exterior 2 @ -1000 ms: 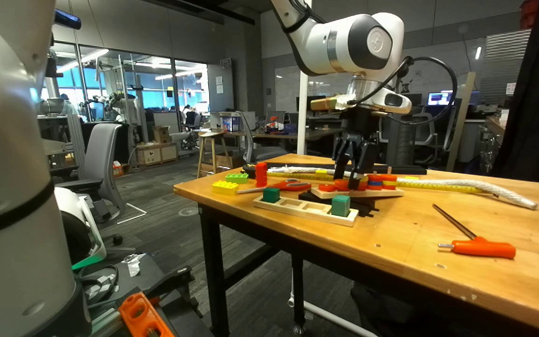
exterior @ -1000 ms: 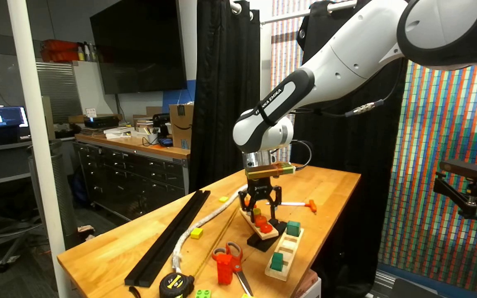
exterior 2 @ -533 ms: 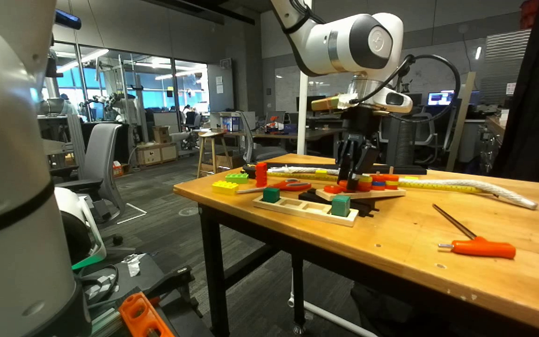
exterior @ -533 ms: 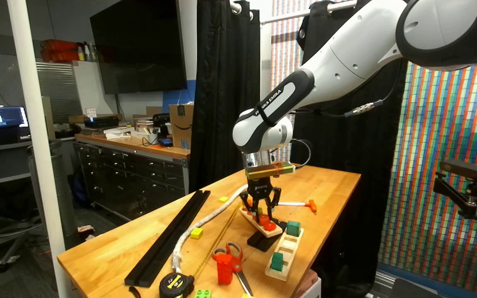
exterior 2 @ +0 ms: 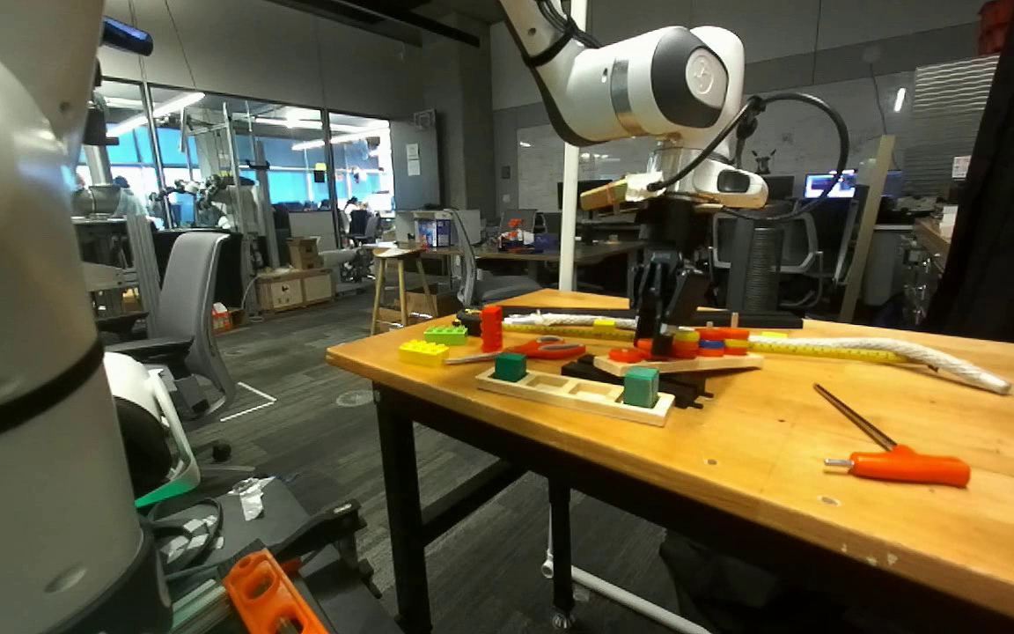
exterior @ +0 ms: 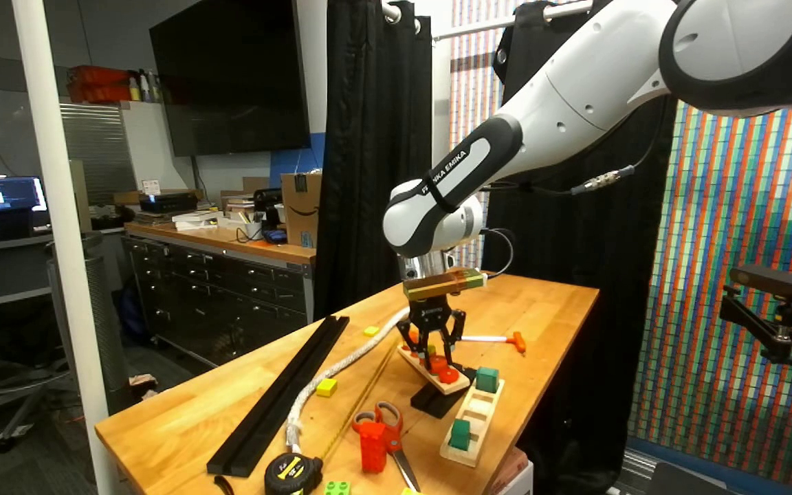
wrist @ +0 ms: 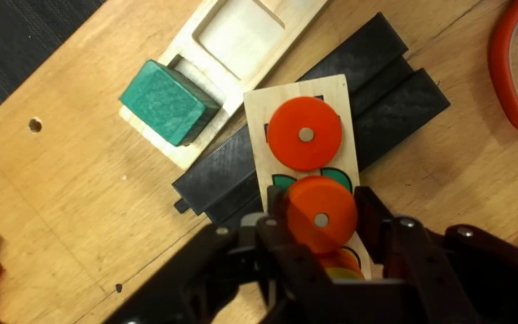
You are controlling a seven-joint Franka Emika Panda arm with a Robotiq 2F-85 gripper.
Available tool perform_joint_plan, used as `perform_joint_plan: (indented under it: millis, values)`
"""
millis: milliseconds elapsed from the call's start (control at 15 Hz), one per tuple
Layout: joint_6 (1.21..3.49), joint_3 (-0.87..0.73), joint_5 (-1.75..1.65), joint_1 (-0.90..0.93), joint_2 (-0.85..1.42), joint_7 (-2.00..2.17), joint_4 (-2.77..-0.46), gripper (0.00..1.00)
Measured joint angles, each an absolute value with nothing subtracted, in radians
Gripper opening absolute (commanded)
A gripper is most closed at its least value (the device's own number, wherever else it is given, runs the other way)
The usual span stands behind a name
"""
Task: Pick up the second orange object to the right from the wood and put it on the table
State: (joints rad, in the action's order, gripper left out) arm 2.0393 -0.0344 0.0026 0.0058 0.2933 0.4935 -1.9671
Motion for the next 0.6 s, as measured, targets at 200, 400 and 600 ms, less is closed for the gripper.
perform_joint_plan:
  millis: [200,400,600]
  values:
    - [2.035,-0.038,0.001,0.007,0.288,0.497,-1.968,0.17]
    - [2.035,-0.048,0.001,0.007,0.28,0.495,-1.971,0.17]
    - [2.035,-0.059,0.001,0.005,0.271,0.492,-1.972,0.17]
